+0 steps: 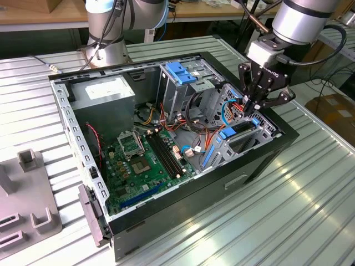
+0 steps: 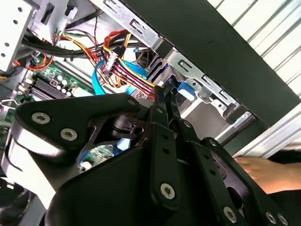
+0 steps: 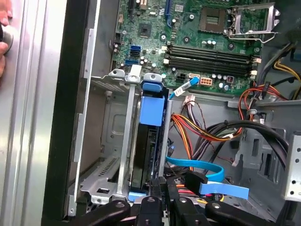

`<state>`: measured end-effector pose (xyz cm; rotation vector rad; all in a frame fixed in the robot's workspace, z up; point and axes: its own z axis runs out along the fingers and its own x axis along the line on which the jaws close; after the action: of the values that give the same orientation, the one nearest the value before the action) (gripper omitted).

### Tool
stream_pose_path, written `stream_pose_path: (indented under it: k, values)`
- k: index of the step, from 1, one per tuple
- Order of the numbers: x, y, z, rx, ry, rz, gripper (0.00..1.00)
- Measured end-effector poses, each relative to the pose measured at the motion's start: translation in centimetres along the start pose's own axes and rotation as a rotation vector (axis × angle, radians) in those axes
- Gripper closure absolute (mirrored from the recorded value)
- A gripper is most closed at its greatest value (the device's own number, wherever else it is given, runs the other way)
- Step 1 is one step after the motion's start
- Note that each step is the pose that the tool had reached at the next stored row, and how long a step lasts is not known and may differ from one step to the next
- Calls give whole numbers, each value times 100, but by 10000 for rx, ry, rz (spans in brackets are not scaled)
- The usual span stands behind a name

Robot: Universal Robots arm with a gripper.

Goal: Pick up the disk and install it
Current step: 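Insert the first disk wire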

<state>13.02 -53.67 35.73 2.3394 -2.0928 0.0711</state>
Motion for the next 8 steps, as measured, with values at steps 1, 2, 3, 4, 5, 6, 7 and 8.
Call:
stream_pose_path:
  k: [1,2,3,4,5,6,7,8]
  values:
    - [0,0,4,-8,8,227,84]
    - [0,2,5,-12,11,342,84]
    - [-1,6,7,-12,9,369,84]
    - [-1,12,9,-13,6,388,84]
    - [-2,21,9,-13,-8,416,84]
    - [-3,26,10,-11,-32,439,84]
    - [-2,31,11,-9,-62,456,84]
    - [5,33,13,-8,-75,459,84]
